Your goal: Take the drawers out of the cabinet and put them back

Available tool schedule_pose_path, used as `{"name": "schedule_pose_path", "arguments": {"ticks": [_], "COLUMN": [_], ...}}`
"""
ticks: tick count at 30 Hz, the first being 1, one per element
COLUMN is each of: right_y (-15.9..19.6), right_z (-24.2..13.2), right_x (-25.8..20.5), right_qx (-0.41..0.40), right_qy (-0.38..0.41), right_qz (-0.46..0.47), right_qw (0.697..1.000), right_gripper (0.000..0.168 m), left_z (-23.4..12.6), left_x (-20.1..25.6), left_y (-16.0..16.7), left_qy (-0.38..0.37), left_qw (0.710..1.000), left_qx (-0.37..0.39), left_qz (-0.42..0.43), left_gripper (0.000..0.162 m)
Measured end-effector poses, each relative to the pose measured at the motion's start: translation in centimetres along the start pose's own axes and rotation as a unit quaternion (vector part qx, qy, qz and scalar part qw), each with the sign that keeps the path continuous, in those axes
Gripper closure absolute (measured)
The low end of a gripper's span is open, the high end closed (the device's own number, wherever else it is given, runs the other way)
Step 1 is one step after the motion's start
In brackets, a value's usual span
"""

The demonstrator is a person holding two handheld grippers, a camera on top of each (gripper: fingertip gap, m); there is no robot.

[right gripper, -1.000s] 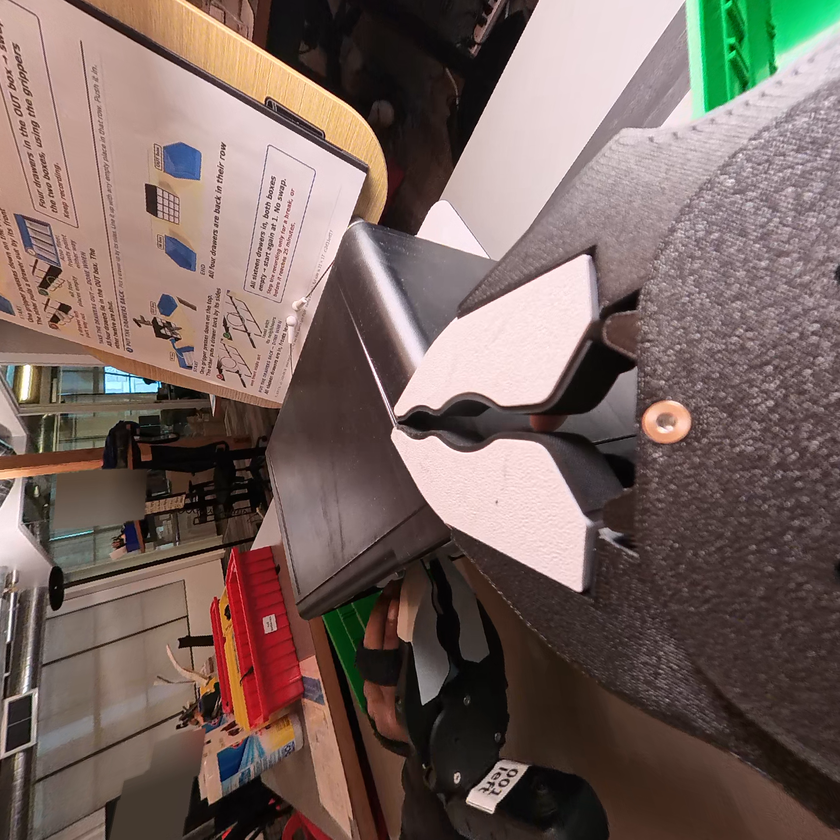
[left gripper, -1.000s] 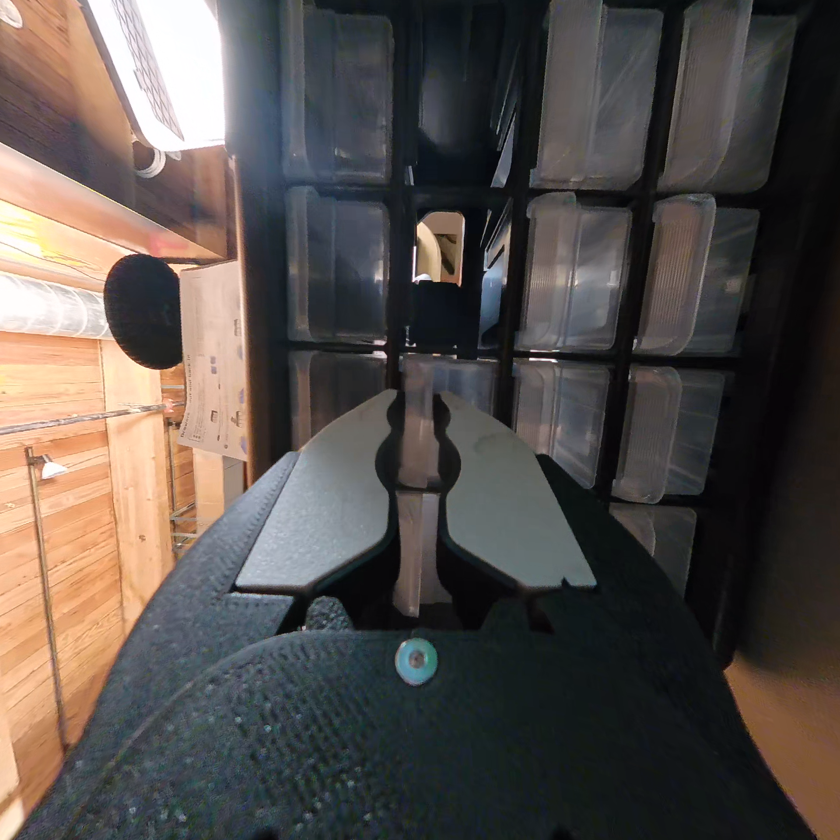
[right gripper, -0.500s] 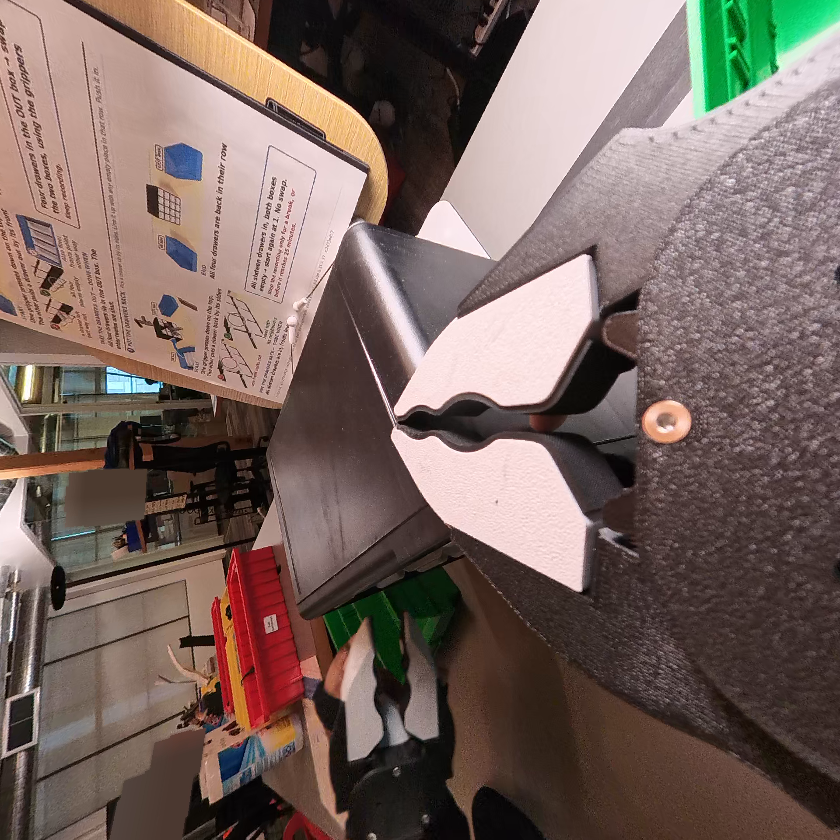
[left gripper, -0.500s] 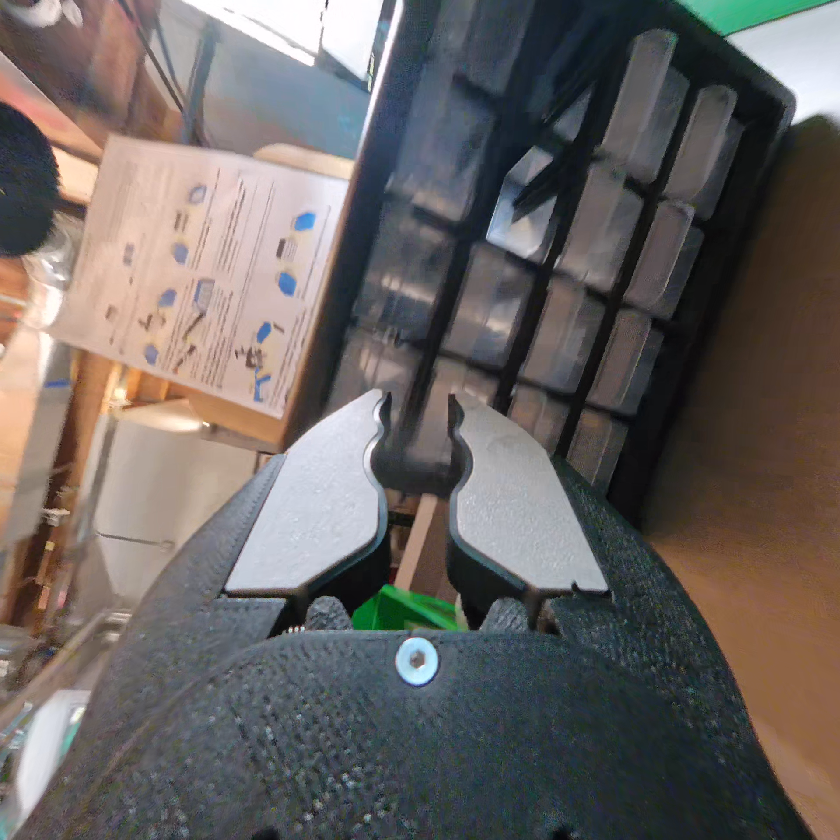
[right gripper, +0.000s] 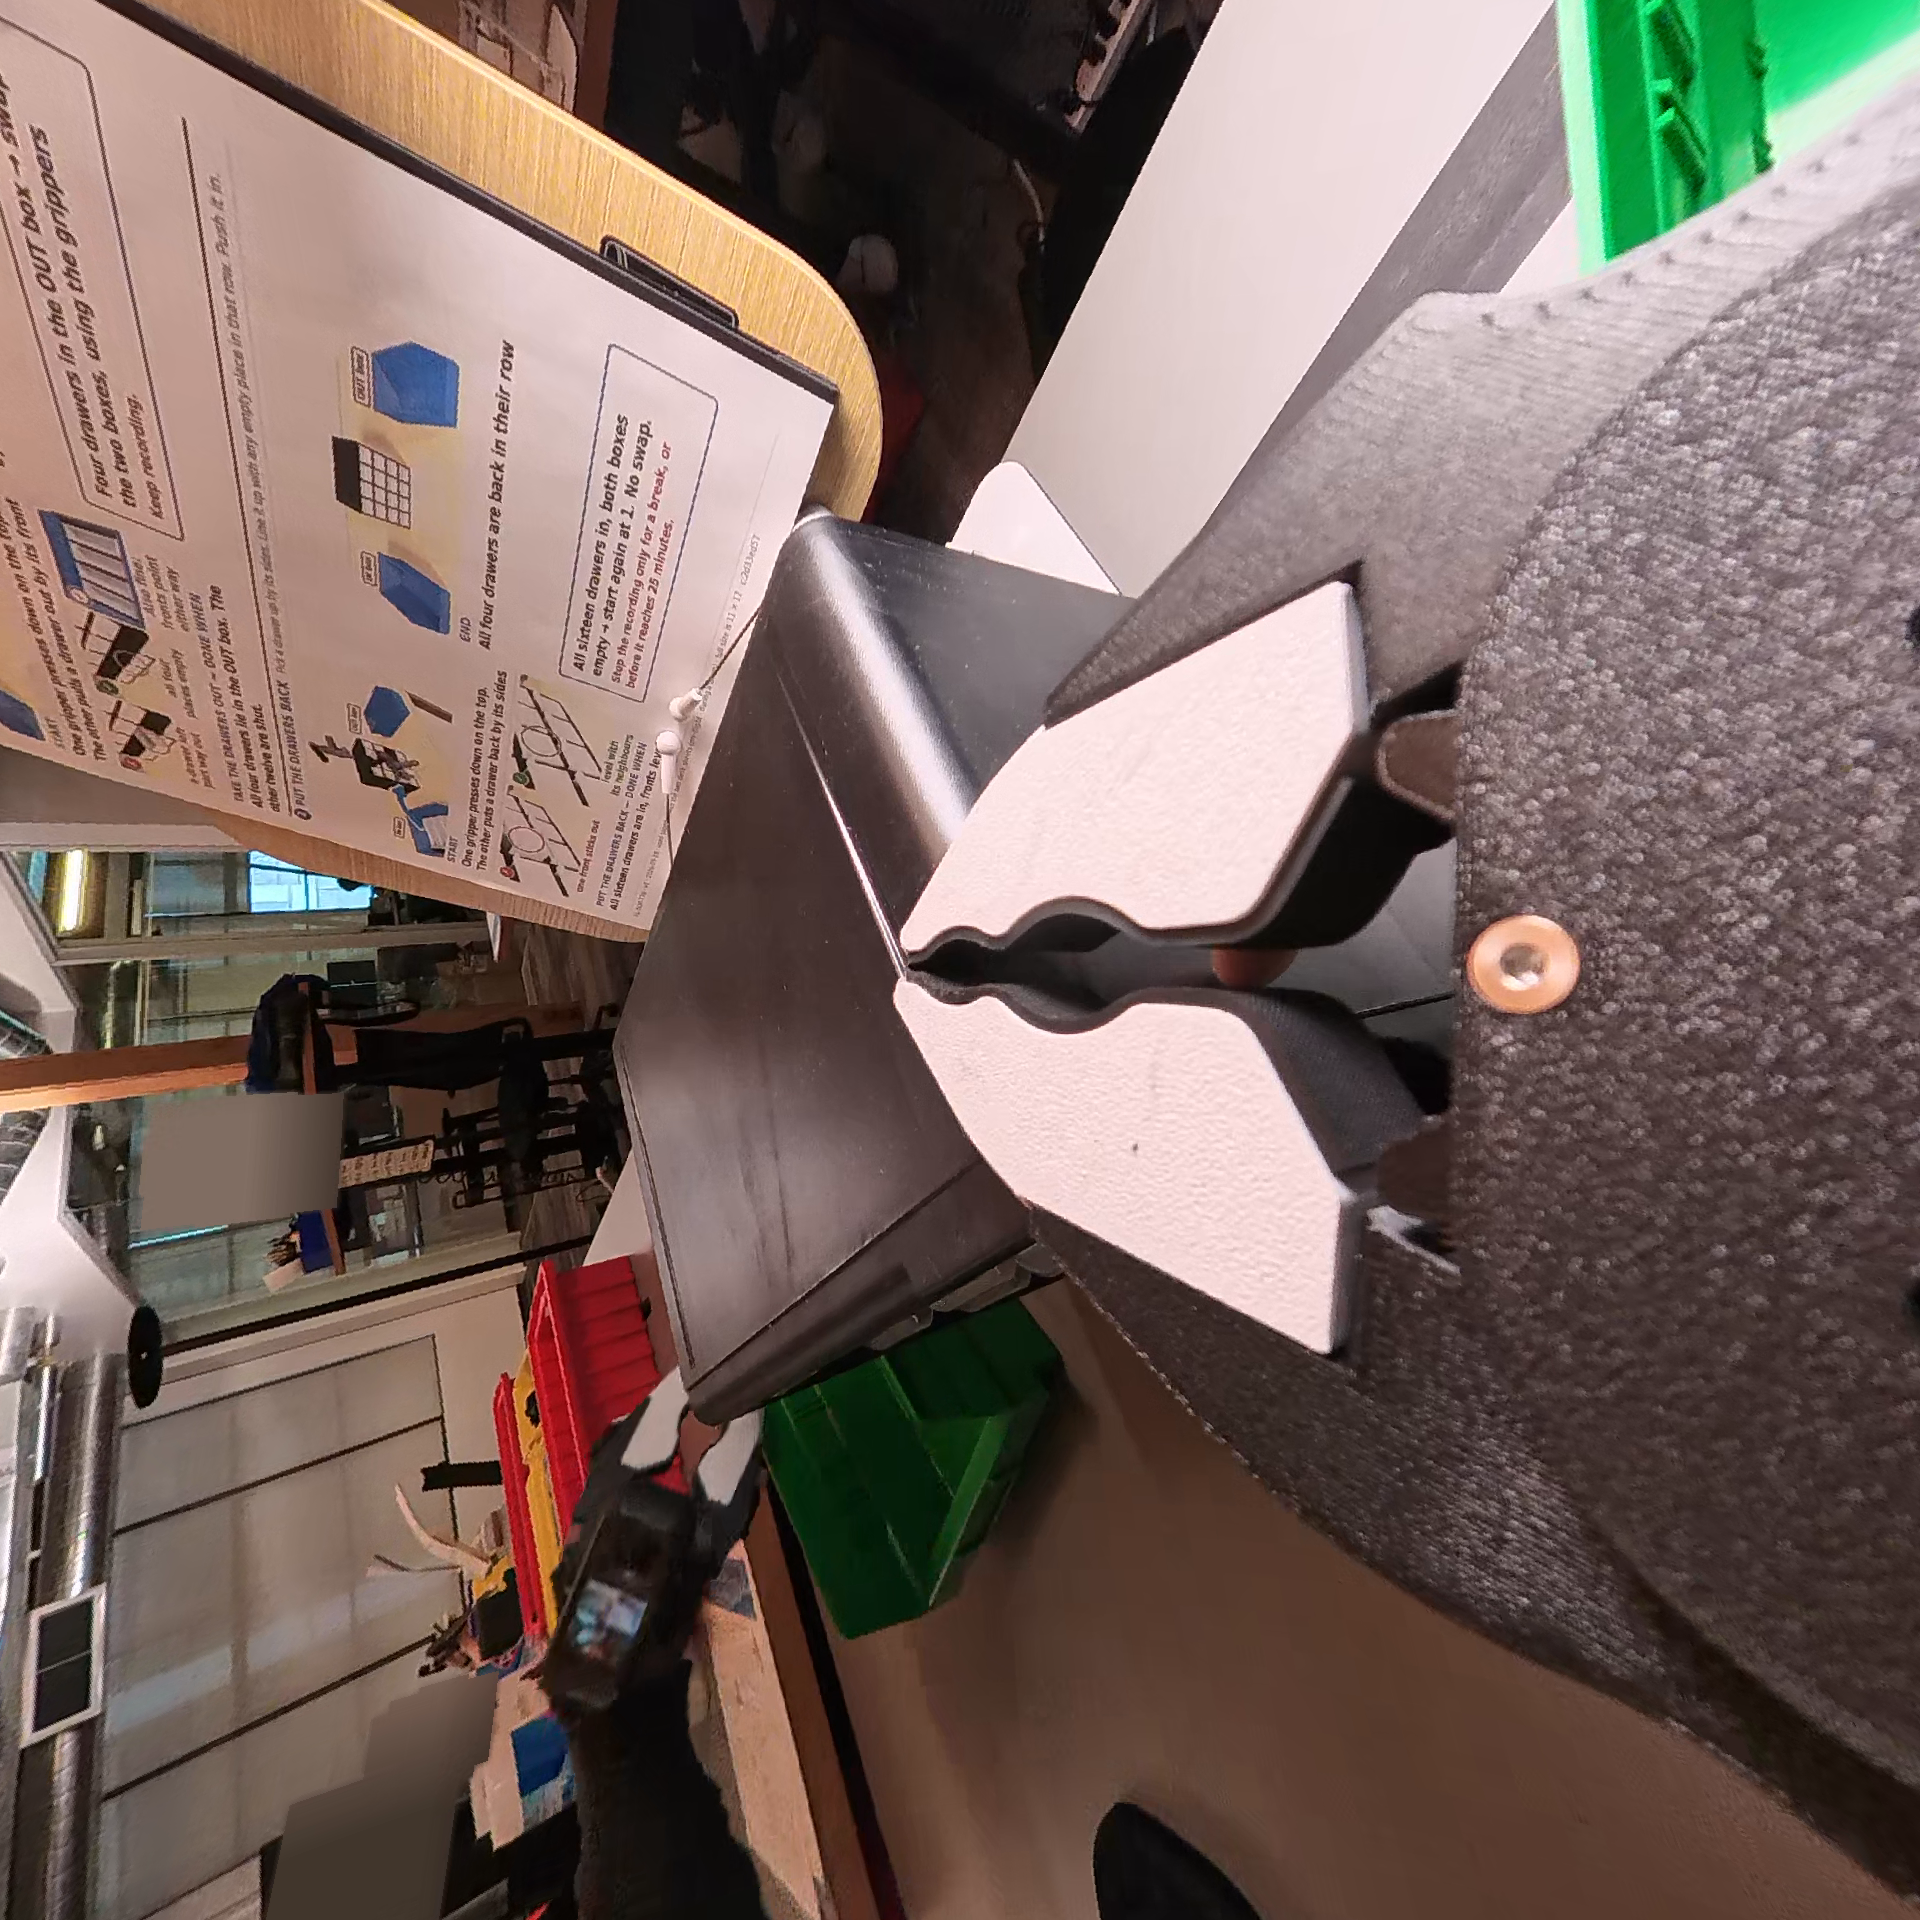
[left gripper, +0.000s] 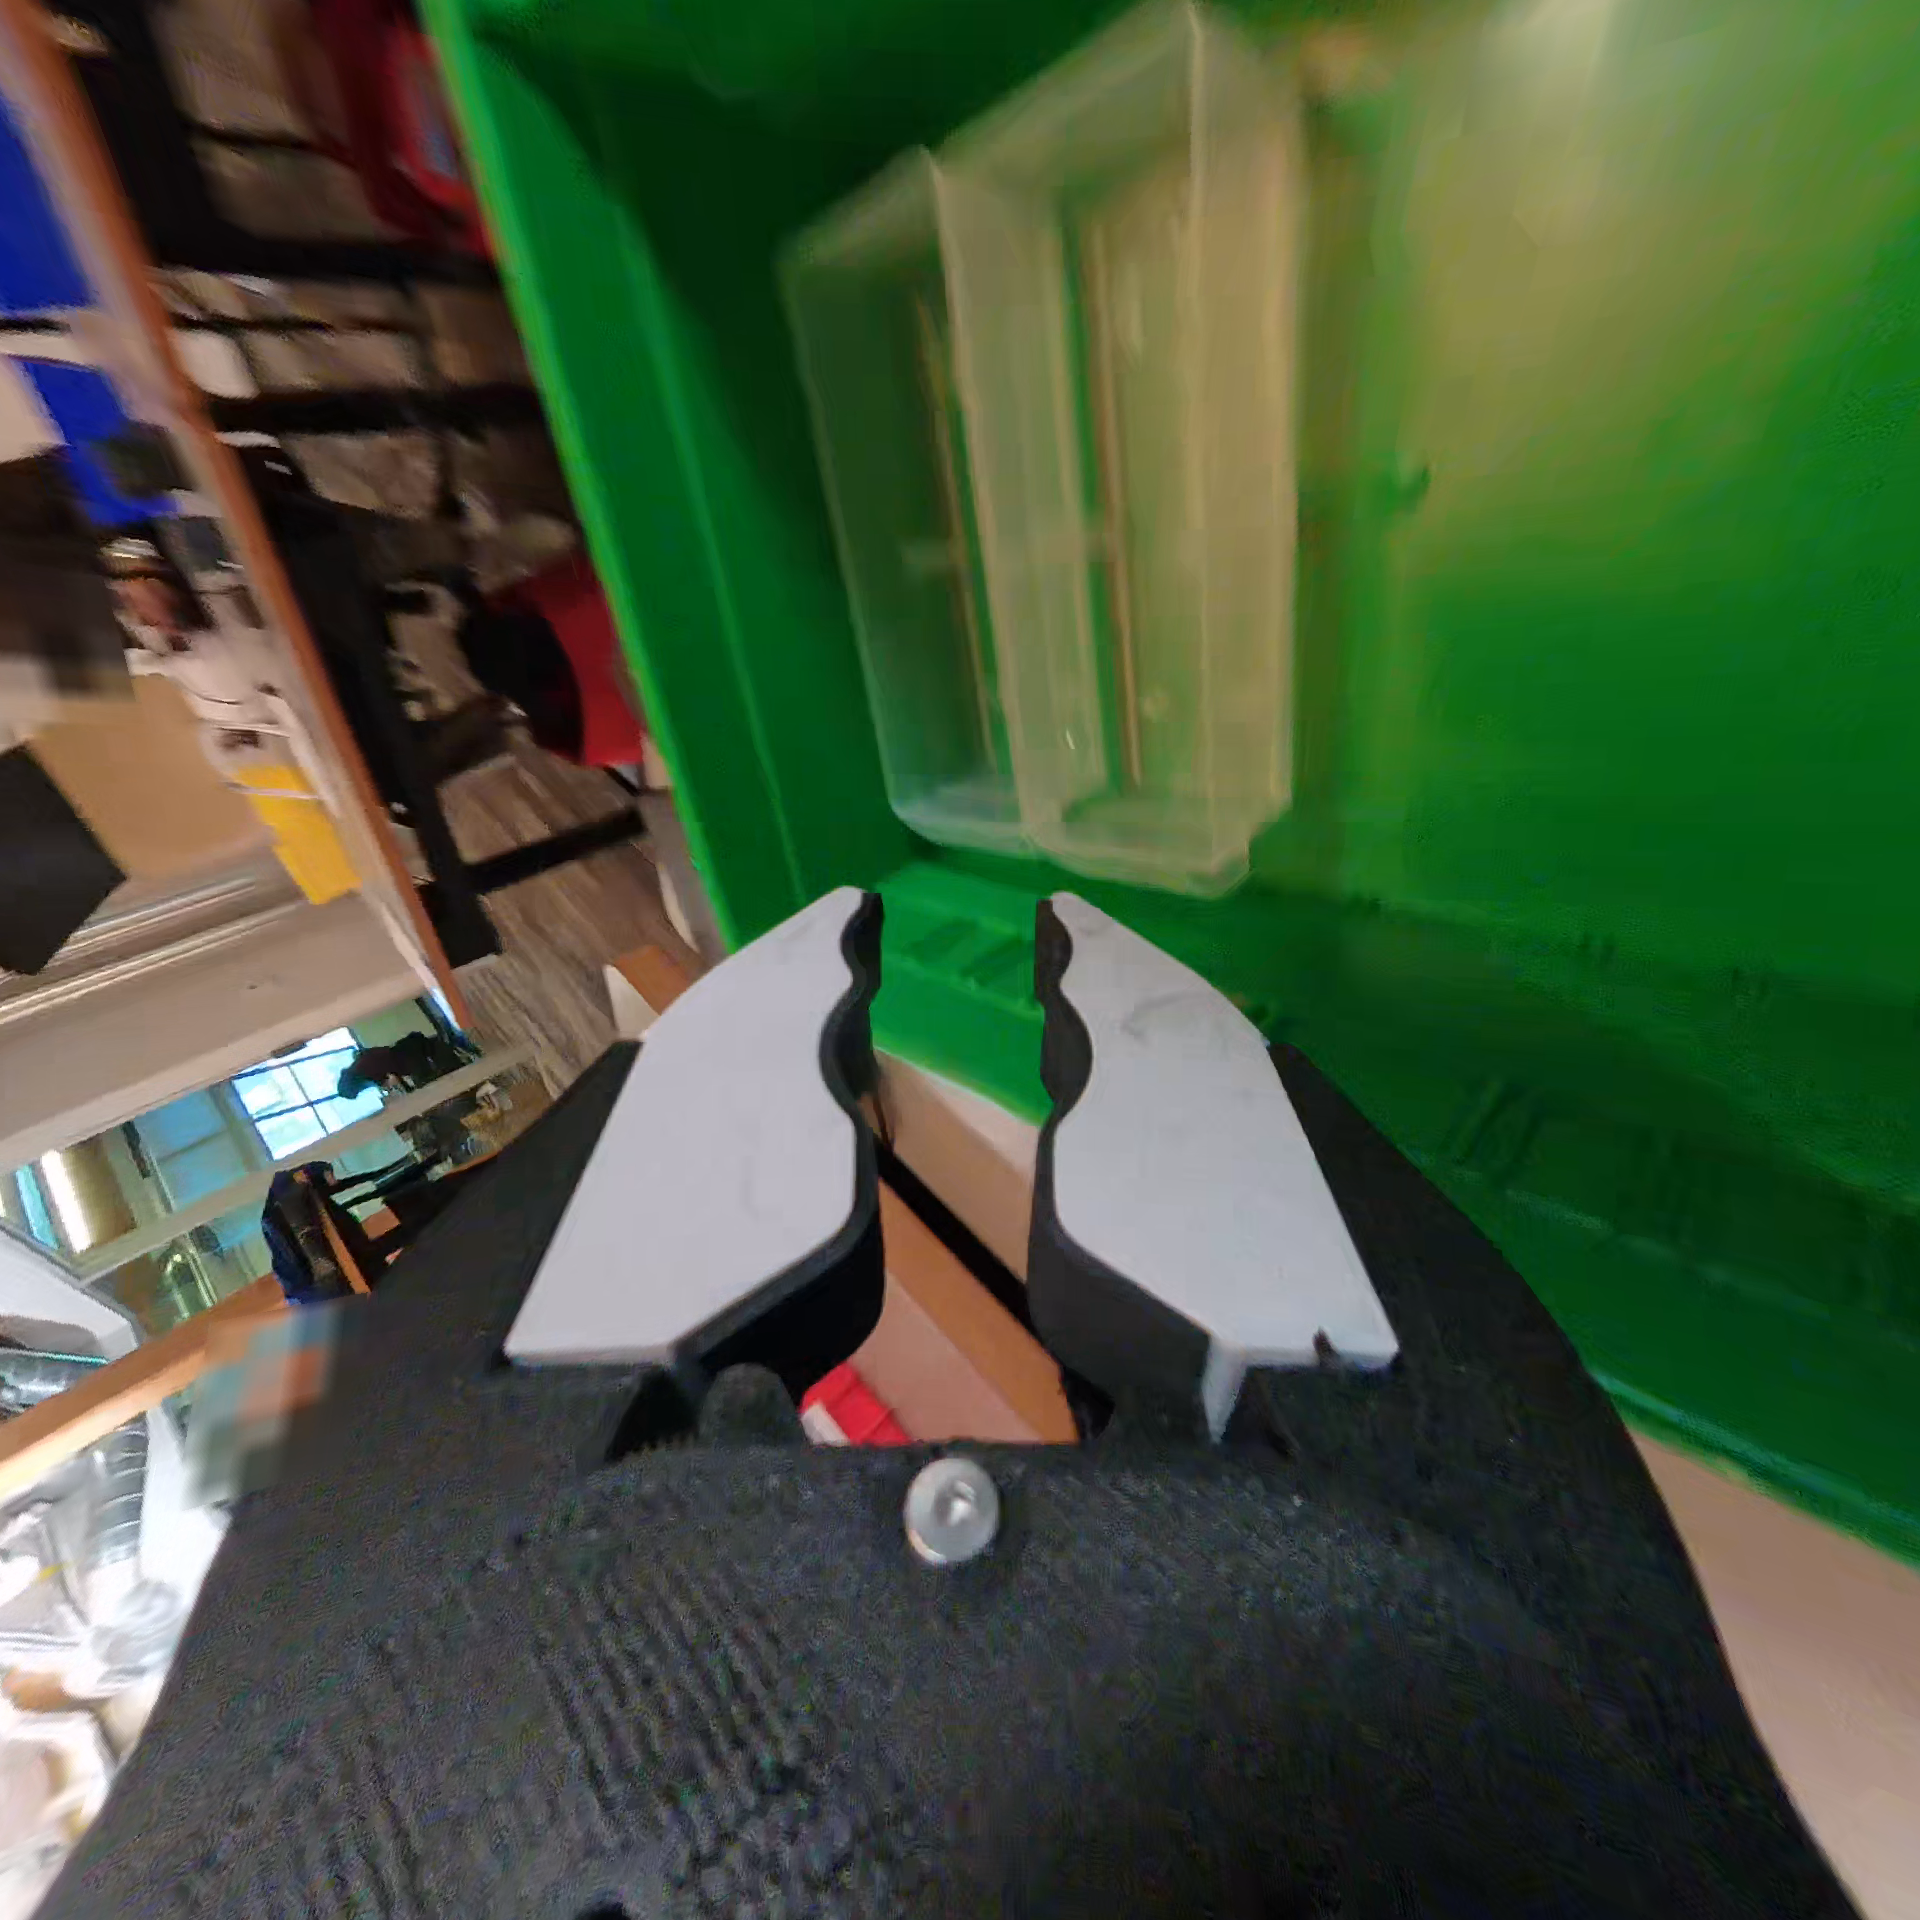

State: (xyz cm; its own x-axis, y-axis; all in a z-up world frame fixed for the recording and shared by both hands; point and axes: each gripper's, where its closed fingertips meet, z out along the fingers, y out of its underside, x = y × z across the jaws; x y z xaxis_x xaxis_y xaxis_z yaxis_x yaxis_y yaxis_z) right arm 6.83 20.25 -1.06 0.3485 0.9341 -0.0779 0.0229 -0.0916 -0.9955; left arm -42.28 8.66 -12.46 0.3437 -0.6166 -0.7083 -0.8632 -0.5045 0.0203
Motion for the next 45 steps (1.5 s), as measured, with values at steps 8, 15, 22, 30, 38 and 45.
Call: {"name": "schedule_pose_path", "arguments": {"ticks": [8, 15, 22, 30, 38, 45], "right_y": [0.0, 0.0, 0.0, -0.1, -0.1, 0.0], "right_z": [0.0, 0.0, 0.1, 0.1, 0.1, 0.1], "right_x": [0.0, 0.0, 0.3, 0.3, 0.3, 0.3], "right_qx": [-0.007, -0.007, 0.001, 0.011, 0.012, 0.005], "right_qy": [0.005, 0.006, 0.007, -0.003, -0.003, 0.008], "right_qz": [0.0, 0.002, 0.014, 0.029, 0.03, 0.016], "right_qw": [1.0, 1.0, 1.0, 1.0, 0.999, 1.0], "right_gripper": [0.168, 0.168, 0.168, 0.168, 0.168, 0.168], "left_z": [3.3, 4.7, 6.4, 6.7, 4.2, 0.5], "left_x": [2.6, 3.4, 4.1, 4.8, 7.5, 11.6], "left_y": [2.1, 2.9, 3.2, 3.2, 1.6, -2.6], "left_qy": [0.13, 0.204, 0.236, 0.274, 0.313, 0.39], "left_qw": [0.976, 0.933, 0.905, 0.895, 0.907, 0.91], "left_qx": [-0.116, -0.186, -0.205, -0.201, -0.15, -0.048], "left_qz": [0.127, 0.231, 0.288, 0.288, 0.239, 0.129], "left_gripper": [0.123, 0.122, 0.122, 0.127, 0.141, 0.144]}}
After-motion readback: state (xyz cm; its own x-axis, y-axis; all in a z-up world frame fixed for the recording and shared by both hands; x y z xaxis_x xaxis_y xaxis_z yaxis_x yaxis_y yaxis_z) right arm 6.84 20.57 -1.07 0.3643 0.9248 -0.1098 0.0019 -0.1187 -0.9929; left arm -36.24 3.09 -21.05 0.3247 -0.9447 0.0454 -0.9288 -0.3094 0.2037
